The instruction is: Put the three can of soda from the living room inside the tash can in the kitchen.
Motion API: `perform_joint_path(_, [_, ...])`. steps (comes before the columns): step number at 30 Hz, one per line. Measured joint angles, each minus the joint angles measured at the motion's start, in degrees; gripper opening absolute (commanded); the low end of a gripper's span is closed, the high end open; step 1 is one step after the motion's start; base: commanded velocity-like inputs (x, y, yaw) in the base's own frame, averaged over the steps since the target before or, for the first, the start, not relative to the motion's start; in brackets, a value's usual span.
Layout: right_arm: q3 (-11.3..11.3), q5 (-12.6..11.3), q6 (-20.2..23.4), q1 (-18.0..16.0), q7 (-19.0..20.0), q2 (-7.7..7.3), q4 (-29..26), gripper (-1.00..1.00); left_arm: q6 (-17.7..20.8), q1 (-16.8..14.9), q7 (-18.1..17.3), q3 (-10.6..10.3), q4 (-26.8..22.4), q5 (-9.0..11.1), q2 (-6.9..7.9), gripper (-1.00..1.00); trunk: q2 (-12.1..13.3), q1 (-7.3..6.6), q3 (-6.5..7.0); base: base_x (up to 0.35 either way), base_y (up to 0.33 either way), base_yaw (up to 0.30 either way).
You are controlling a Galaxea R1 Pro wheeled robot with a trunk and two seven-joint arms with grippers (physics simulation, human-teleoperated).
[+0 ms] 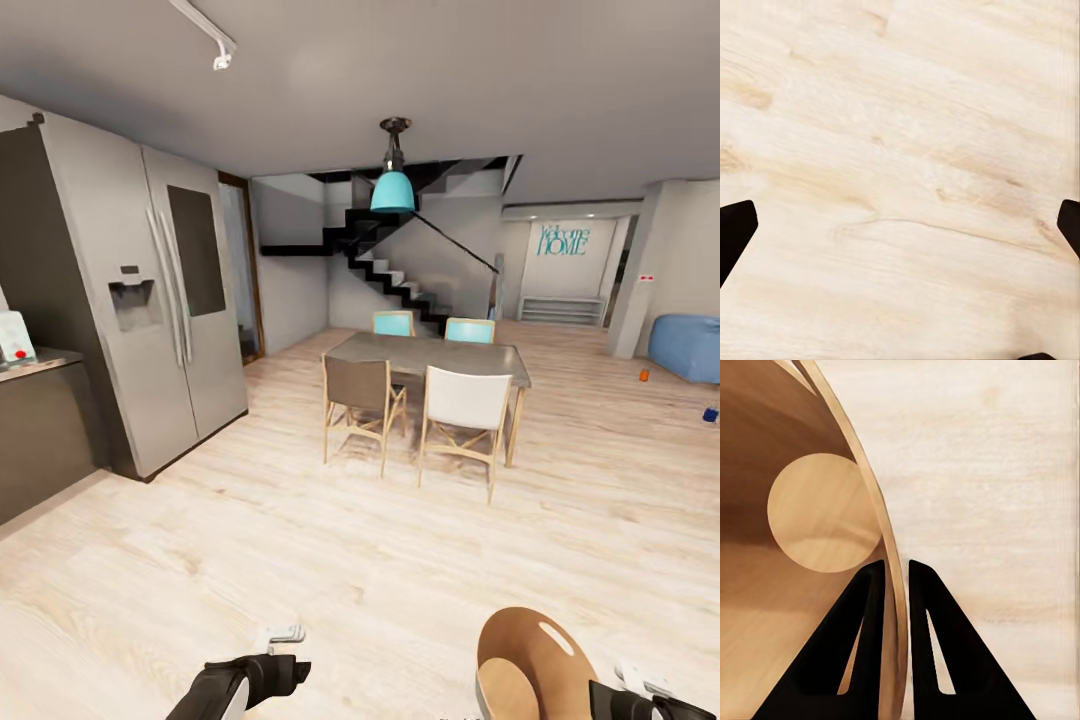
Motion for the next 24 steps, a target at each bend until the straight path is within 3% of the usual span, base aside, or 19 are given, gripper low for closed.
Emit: perform_joint_path(24, [0.02, 0.0, -0.07, 0.0, 0.08, 0.1, 0.03, -1.0, -0.18, 0.0, -0.09, 0.02, 0.05, -0.05, 0.0, 1.0, 0.0, 0.0, 0.88, 0.0, 0.0, -0.26])
